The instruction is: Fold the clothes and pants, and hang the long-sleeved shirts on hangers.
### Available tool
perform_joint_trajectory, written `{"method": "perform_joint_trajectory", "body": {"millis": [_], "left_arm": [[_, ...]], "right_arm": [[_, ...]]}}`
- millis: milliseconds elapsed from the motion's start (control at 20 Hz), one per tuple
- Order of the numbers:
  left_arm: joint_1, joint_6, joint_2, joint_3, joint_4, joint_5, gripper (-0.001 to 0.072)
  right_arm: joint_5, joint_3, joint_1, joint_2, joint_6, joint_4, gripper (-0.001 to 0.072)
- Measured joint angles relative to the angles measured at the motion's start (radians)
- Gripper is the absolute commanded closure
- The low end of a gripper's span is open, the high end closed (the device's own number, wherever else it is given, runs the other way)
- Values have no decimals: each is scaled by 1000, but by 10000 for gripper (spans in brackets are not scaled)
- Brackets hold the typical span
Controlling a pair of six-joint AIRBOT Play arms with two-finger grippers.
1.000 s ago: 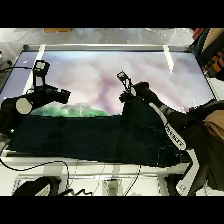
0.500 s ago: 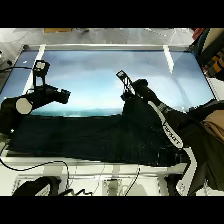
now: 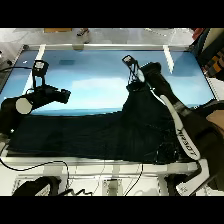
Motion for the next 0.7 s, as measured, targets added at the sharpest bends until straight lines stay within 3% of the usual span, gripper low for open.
{"method": "perform_joint_trajectory", "body": {"millis": [200,400,700], "left_arm": [[0,-30,0,0,-30,-16,99],[0,-40,0,0,-66,-50,99],[-66,-44,-41,-9,-183,-132,99]], "right_arm": [[120,-135,0,186,60,8,686],[142,-463,11,468,198,54,686],[92,-946,177,991,617,146,686]]}}
